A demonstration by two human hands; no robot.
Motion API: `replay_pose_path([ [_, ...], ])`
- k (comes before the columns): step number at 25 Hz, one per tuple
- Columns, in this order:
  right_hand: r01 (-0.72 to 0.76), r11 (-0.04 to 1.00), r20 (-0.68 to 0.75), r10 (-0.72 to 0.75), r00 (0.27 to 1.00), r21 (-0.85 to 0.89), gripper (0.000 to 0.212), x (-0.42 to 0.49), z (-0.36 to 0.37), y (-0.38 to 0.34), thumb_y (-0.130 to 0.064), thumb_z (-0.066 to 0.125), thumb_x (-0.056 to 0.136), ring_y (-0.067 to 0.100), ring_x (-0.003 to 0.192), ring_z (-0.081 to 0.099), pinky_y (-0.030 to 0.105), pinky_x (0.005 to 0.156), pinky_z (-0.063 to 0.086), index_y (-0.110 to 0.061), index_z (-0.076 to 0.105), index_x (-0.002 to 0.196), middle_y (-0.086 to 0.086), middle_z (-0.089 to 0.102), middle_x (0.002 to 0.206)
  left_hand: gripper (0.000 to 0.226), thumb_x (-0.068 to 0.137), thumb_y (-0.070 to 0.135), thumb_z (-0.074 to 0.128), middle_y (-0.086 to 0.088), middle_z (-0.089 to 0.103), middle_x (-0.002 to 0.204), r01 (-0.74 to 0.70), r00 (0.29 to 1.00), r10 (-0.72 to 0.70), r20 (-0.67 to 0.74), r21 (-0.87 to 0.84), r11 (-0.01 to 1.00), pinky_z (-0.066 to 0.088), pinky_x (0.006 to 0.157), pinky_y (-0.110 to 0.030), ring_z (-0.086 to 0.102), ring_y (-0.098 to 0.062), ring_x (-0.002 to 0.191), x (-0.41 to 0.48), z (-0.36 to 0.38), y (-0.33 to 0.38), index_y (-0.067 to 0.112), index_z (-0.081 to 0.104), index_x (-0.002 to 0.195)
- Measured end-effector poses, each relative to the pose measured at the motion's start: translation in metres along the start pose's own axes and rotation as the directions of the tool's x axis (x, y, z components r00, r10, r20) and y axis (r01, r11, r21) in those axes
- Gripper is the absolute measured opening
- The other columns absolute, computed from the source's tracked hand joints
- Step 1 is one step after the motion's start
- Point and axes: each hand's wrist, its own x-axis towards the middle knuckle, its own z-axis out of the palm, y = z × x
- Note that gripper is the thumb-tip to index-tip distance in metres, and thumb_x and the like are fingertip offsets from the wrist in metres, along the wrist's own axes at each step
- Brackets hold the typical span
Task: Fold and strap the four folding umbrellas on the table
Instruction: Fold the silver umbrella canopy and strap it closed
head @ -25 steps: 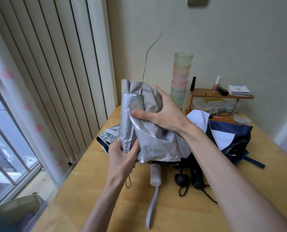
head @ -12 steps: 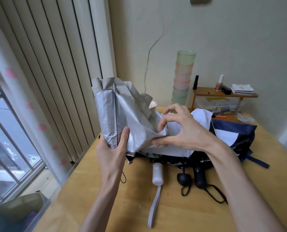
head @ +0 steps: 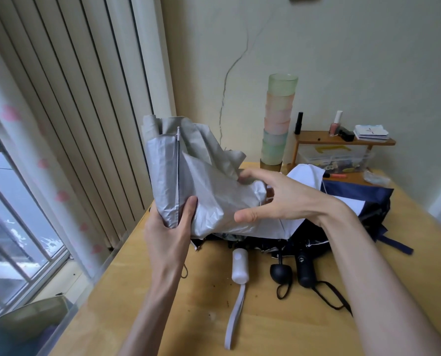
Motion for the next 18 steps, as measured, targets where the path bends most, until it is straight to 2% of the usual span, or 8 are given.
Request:
replay_pose_path([
  [3, -0.034, 0.999, -0.007, 0.034, 0.999, -0.03, 0.042, -0.001, -0.001, 0.001, -0.058, 0.09, 0.073, 0.012, 0.09, 0.065, 0.034, 0.088, 0.052, -0.028, 0.073, 0.097, -0.011, 0.067, 0.099, 0.029, 0.091, 0.039, 0.081, 0.006, 0.061, 0.068, -0.006, 0.999, 0.007, -0.047, 0.027, 1.0, 0.051, 0.054, -0.047, 0.056, -0.023, 0.06, 0.003, -0.001, -0.003, 0.032, 0.056, 0.078],
  [7, 0.064, 0.972, -0.057, -0.052, 0.997, 0.227, 0.033, -0.017, -0.013, -0.002, -0.039, 0.087, 0.081, 0.021, 0.089, 0.064, 0.031, 0.089, 0.05, -0.012, 0.068, 0.081, 0.005, 0.066, 0.087, 0.027, 0.089, 0.046, 0.082, 0.003, 0.066, 0.079, 0.043, 0.996, -0.043, -0.075, 0.006, 0.999, 0.054, 0.06, -0.056, 0.06, -0.021, 0.067, 0.006, -0.004, -0.01, 0.031, 0.06, 0.089],
  [9, 0.165, 0.948, -0.203, -0.111, 0.973, 0.274, 0.032, -0.021, -0.022, -0.002, -0.031, 0.085, 0.082, 0.017, 0.08, 0.058, 0.022, 0.077, 0.048, -0.012, 0.061, 0.076, 0.006, 0.06, 0.079, 0.033, 0.086, 0.05, 0.083, 0.006, 0.066, 0.087, 0.071, 0.995, -0.074, -0.061, -0.049, 0.996, 0.058, 0.065, -0.047, 0.063, -0.014, 0.073, 0.005, -0.004, -0.006, 0.03, 0.059, 0.098],
  [11, 0.243, 0.935, -0.343, -0.146, 0.928, 0.259, 0.035, -0.018, -0.024, 0.001, -0.025, 0.084, 0.084, 0.017, 0.072, 0.056, 0.022, 0.068, 0.048, -0.008, 0.054, 0.075, 0.017, 0.056, 0.075, 0.037, 0.087, 0.048, 0.078, 0.008, 0.067, 0.096, 0.083, 0.996, -0.085, -0.017, -0.114, 0.99, 0.055, 0.069, -0.025, 0.065, 0.0, 0.079, 0.004, -0.003, -0.003, 0.026, 0.058, 0.109],
  [13, 0.308, 0.914, -0.48, -0.153, 0.864, 0.263, 0.036, -0.012, -0.02, 0.005, -0.019, 0.08, 0.088, 0.016, 0.066, 0.059, 0.023, 0.064, 0.052, -0.007, 0.048, 0.075, 0.011, 0.056, 0.069, 0.027, 0.098, 0.039, 0.069, 0.007, 0.067, 0.105, 0.125, 0.991, -0.115, 0.07, -0.16, 0.979, 0.054, 0.07, -0.016, 0.065, 0.005, 0.084, 0.002, -0.001, -0.002, 0.026, 0.057, 0.118],
  [15, 0.349, 0.895, -0.582, -0.133, 0.803, 0.278, 0.036, -0.009, -0.015, 0.01, -0.021, 0.079, 0.089, 0.014, 0.063, 0.061, 0.023, 0.063, 0.053, -0.01, 0.048, 0.074, -0.006, 0.056, 0.065, 0.022, 0.104, 0.028, 0.065, 0.001, 0.068, 0.11, 0.159, 0.979, -0.133, 0.153, -0.172, 0.972, 0.056, 0.071, -0.021, 0.068, -0.003, 0.09, 0.004, -0.003, -0.006, 0.024, 0.057, 0.124],
  [16, 0.329, 0.898, -0.577, -0.11, 0.809, 0.29, 0.035, -0.009, -0.014, 0.013, -0.028, 0.079, 0.089, 0.015, 0.064, 0.063, 0.023, 0.065, 0.053, -0.009, 0.052, 0.077, -0.008, 0.058, 0.065, 0.023, 0.104, 0.027, 0.066, -0.004, 0.068, 0.109, 0.165, 0.974, -0.132, 0.183, -0.176, 0.97, 0.058, 0.069, -0.028, 0.068, -0.01, 0.089, 0.005, -0.003, -0.006, 0.022, 0.057, 0.125],
  [18, 0.203, 0.932, -0.457, -0.046, 0.888, 0.301, 0.048, -0.012, -0.012, 0.019, -0.048, 0.082, 0.087, 0.019, 0.072, 0.07, 0.029, 0.074, 0.055, -0.003, 0.066, 0.095, 0.006, 0.068, 0.073, 0.032, 0.102, 0.033, 0.069, -0.006, 0.066, 0.102, 0.144, 0.971, -0.107, 0.213, -0.171, 0.975, 0.058, 0.065, -0.037, 0.067, -0.018, 0.084, 0.004, -0.003, -0.006, 0.018, 0.056, 0.126],
])
